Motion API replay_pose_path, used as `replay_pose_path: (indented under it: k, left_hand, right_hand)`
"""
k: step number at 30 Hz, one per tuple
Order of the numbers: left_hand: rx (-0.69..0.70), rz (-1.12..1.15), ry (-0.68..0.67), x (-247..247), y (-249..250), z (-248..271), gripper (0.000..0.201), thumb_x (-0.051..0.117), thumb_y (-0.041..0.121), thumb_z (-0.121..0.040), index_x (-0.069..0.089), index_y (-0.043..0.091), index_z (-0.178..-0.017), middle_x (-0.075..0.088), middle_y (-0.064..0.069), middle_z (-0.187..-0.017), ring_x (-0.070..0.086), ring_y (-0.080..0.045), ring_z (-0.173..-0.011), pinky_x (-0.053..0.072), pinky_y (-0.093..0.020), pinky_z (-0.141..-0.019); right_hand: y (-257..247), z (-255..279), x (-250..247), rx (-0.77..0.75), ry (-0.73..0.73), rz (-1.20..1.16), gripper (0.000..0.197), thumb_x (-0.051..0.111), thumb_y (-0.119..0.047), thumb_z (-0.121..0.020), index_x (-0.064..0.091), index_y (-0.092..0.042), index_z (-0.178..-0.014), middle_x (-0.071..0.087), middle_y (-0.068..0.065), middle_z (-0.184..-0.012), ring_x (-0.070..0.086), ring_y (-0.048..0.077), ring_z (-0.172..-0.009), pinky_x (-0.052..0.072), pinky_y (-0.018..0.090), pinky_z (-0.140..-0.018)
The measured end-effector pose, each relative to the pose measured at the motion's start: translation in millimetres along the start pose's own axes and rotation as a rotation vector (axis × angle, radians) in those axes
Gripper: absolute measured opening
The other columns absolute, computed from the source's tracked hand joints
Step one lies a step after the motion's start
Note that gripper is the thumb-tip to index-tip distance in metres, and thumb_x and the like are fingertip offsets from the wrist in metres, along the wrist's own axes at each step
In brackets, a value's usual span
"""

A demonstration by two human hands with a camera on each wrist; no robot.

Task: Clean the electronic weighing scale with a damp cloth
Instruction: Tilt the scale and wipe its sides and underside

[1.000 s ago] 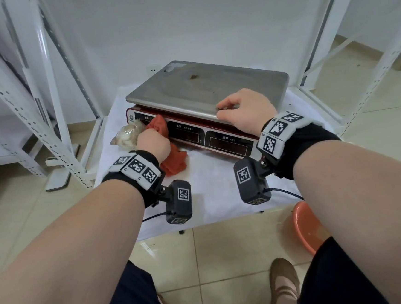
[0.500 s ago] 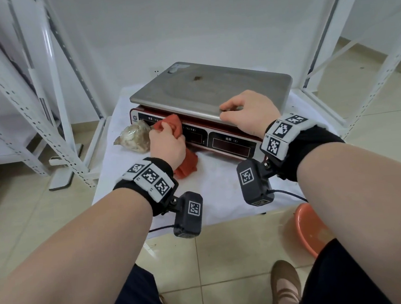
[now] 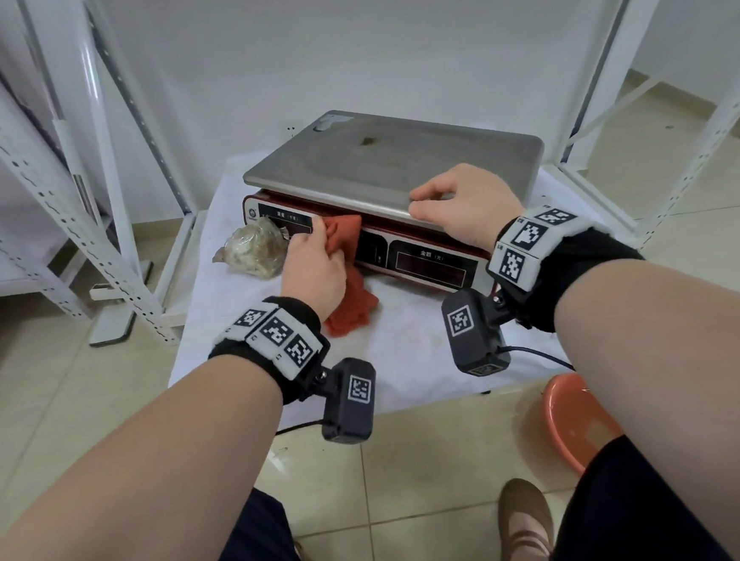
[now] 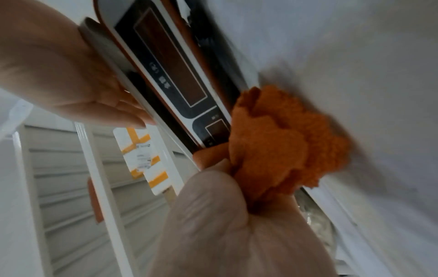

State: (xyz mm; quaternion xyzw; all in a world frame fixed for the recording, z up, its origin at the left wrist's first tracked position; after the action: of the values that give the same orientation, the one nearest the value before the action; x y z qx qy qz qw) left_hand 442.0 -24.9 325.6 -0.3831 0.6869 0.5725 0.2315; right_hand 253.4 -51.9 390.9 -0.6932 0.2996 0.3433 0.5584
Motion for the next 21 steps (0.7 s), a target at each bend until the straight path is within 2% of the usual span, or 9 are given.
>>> replay_pose_path:
  k: [3, 5, 7, 10, 12, 14, 16, 19, 21]
  left_hand:
    - [0.053, -0.009, -0.023, 12, 16, 12, 0.049, 0.041, 0.003, -0.092, 0.033, 0.001, -0.14, 0.045, -0.021, -0.113, 0.044, -0.022, -0.093, 0.029, -0.017, -0.078]
    - [0.098, -0.016, -0.066, 22, 21, 21, 0.054, 0.042, 0.004, -0.092, 0.029, 0.005, -0.145, 0.041, -0.017, -0.113, 0.046, -0.025, -0.097, 0.03, -0.017, -0.085]
    - [0.129, 0.007, -0.081, 23, 18, 21, 0.052, 0.044, 0.004, -0.092, 0.035, 0.007, -0.143, 0.039, -0.012, -0.103, 0.048, -0.027, -0.099, 0.028, -0.014, -0.082]
    - [0.137, 0.059, -0.007, 5, 9, 15, 0.049, 0.051, 0.0, -0.088, 0.047, 0.008, -0.136, 0.055, -0.017, -0.105, 0.052, -0.031, -0.107, 0.03, -0.017, -0.086]
    - [0.055, 0.132, 0.111, -8, 1, 12, 0.043, 0.052, 0.001, -0.086, 0.054, 0.008, -0.128, 0.062, -0.011, -0.114, 0.055, -0.025, -0.108, 0.033, -0.018, -0.09]
    - [-0.072, 0.217, 0.209, -13, -6, 10, 0.029, 0.052, 0.005, -0.086, 0.055, 0.009, -0.115, 0.062, -0.003, -0.106, 0.053, -0.017, -0.096, 0.032, -0.013, -0.078]
    - [-0.09, 0.213, 0.194, -5, -2, 9, 0.021, 0.058, 0.011, -0.085, 0.057, 0.01, -0.105, 0.059, -0.004, -0.103, 0.05, -0.017, -0.095, 0.028, -0.012, -0.074]
    - [-0.085, 0.23, 0.13, 11, 2, 8, 0.018, 0.067, 0.025, -0.082, 0.061, 0.014, -0.094, 0.052, -0.016, -0.112, 0.044, -0.024, -0.112, 0.024, -0.01, -0.08]
    - [-0.095, 0.264, 0.131, 17, -2, 5, 0.021, 0.066, 0.037, -0.08, 0.055, 0.019, -0.082, 0.056, -0.02, -0.107, 0.048, -0.03, -0.11, 0.029, -0.015, -0.081]
  right_hand:
    - [0, 1, -2, -0.001, 0.004, 0.011, 0.026, 0.062, -0.041, -0.083, 0.071, -0.031, -0.105, 0.058, -0.017, -0.099, 0.054, 0.005, -0.102, 0.035, 0.019, -0.082]
    - [-1, 2, -3, -0.007, 0.004, 0.021, 0.027, 0.062, -0.04, -0.084, 0.07, -0.03, -0.108, 0.053, -0.016, -0.096, 0.053, 0.005, -0.102, 0.033, 0.018, -0.082]
    - [-1, 3, -3, -0.013, 0.002, 0.019, 0.028, 0.062, -0.04, -0.084, 0.07, -0.03, -0.109, 0.057, -0.015, -0.1, 0.054, 0.006, -0.104, 0.032, 0.017, -0.082]
    - [-1, 2, -2, -0.007, 0.001, 0.008, 0.027, 0.062, -0.04, -0.084, 0.07, -0.031, -0.109, 0.055, -0.017, -0.096, 0.051, 0.002, -0.098, 0.033, 0.017, -0.082]
    - [-1, 2, -3, -0.006, 0.003, 0.008, 0.027, 0.061, -0.041, -0.084, 0.07, -0.031, -0.108, 0.056, -0.022, -0.089, 0.051, 0.002, -0.097, 0.033, 0.018, -0.082]
    - [0, 3, -3, -0.005, -0.001, 0.014, 0.027, 0.061, -0.041, -0.084, 0.07, -0.031, -0.108, 0.051, -0.025, -0.084, 0.052, 0.003, -0.097, 0.033, 0.017, -0.081]
    - [-1, 3, -3, -0.009, 0.002, 0.021, 0.027, 0.061, -0.041, -0.084, 0.07, -0.031, -0.109, 0.049, -0.02, -0.09, 0.054, 0.006, -0.104, 0.033, 0.017, -0.081]
    - [-2, 4, -4, -0.02, 0.007, 0.026, 0.028, 0.062, -0.04, -0.084, 0.07, -0.03, -0.109, 0.049, -0.018, -0.094, 0.054, 0.006, -0.107, 0.033, 0.016, -0.082]
    - [-2, 4, -4, -0.028, 0.008, 0.024, 0.029, 0.062, -0.041, -0.084, 0.07, -0.03, -0.11, 0.053, -0.018, -0.096, 0.055, 0.005, -0.106, 0.033, 0.015, -0.081]
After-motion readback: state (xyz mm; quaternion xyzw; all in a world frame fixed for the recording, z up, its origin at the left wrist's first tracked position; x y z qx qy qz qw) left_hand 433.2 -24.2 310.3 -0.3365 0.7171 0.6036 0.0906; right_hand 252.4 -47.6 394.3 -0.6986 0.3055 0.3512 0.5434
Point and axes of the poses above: each hand's wrist, its own z-axis away from the middle knuckle, its own x-axis out of the palm, y = z × x, the point moved 5 cm from there along -z, towards the middle knuckle
